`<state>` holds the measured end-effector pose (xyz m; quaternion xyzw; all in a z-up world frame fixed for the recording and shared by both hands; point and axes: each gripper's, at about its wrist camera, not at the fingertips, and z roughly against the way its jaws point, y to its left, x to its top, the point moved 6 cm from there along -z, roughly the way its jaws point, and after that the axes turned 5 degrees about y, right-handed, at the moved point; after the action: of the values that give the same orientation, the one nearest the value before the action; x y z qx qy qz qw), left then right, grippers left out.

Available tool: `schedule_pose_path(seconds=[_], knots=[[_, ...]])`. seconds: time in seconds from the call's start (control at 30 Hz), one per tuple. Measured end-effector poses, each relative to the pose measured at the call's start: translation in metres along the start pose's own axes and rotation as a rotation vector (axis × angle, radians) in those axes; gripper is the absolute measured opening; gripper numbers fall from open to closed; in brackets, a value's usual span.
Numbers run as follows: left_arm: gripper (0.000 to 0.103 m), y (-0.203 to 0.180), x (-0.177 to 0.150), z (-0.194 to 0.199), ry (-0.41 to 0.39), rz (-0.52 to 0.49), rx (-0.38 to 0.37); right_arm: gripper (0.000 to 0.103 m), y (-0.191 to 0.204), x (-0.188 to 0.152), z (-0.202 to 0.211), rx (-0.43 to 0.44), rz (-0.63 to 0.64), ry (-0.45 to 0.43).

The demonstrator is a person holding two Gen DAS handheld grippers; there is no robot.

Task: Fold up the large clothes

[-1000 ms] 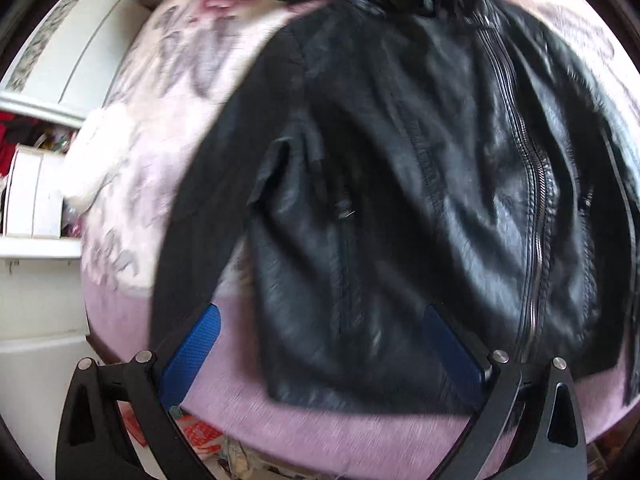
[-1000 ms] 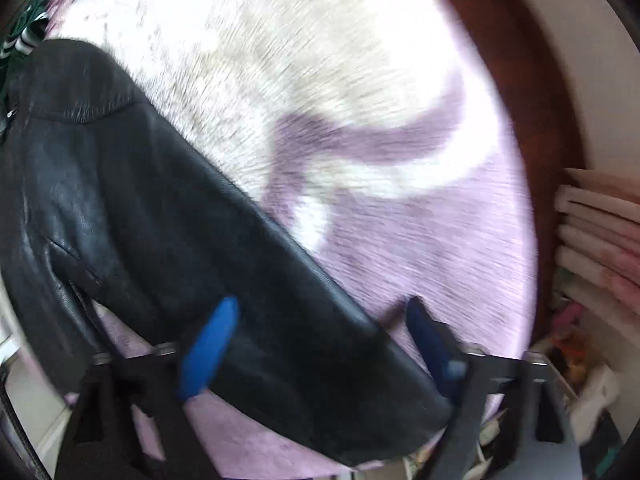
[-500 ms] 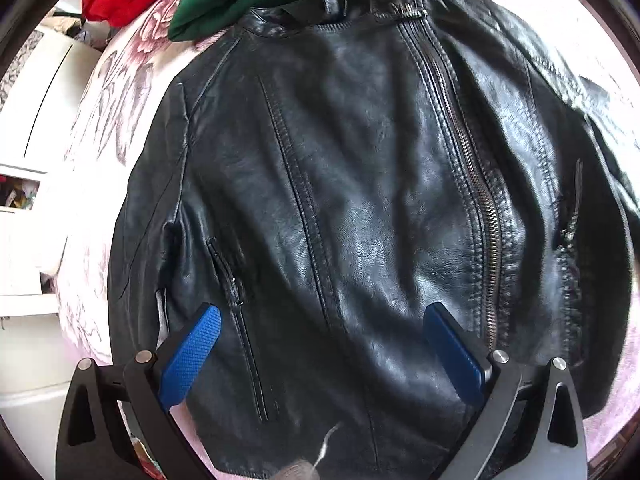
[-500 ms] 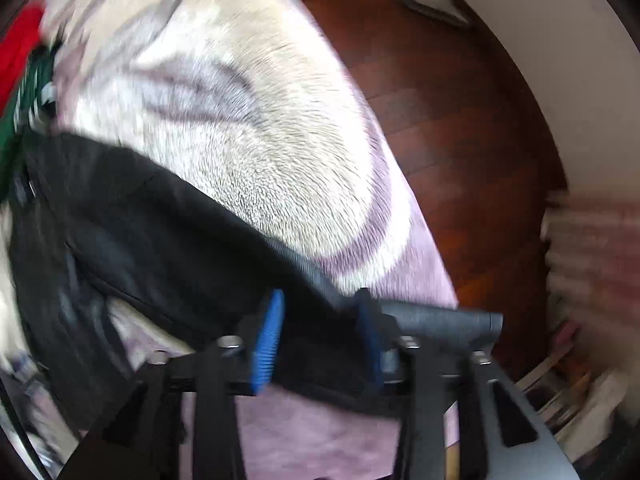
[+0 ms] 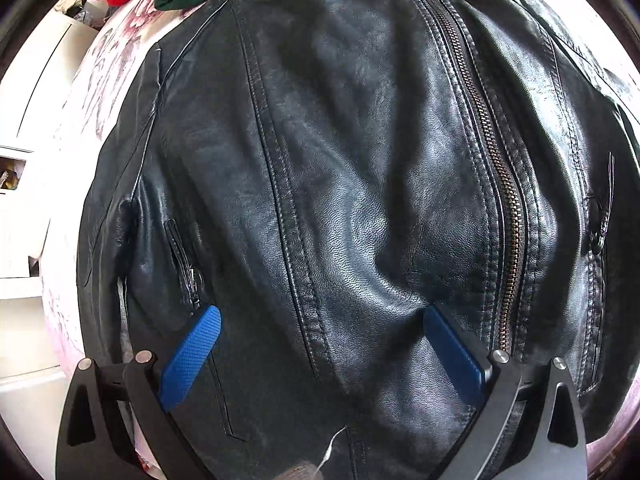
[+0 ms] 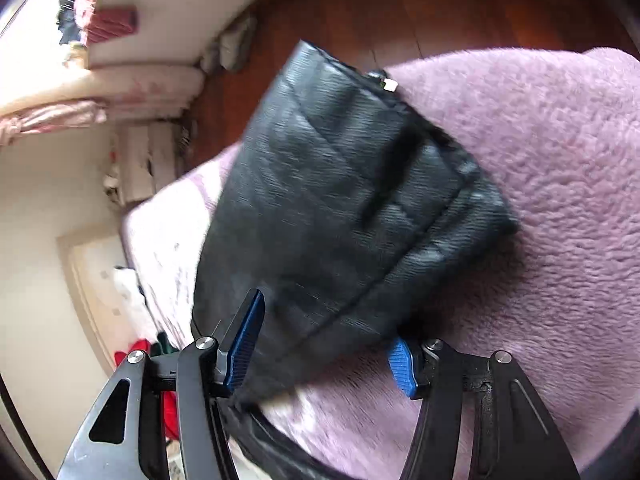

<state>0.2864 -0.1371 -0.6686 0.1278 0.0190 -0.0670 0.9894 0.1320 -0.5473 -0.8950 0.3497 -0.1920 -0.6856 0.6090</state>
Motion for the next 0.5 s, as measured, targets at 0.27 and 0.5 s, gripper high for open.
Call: schedule_pose_path(seconds=[0.27, 0.5], knots=[[0.103, -0.004, 0.019, 0.008, -0.008, -0.017, 0.017, 0.005, 0.046, 0.034, -0.018, 0.139, 0.034, -0.102], [0.103, 0.015, 0.032, 0.023, -0.030, 0.052, -0.017, 0.005, 0.164, 0.037, 0.008, 0.106, 0.280, -0.068]])
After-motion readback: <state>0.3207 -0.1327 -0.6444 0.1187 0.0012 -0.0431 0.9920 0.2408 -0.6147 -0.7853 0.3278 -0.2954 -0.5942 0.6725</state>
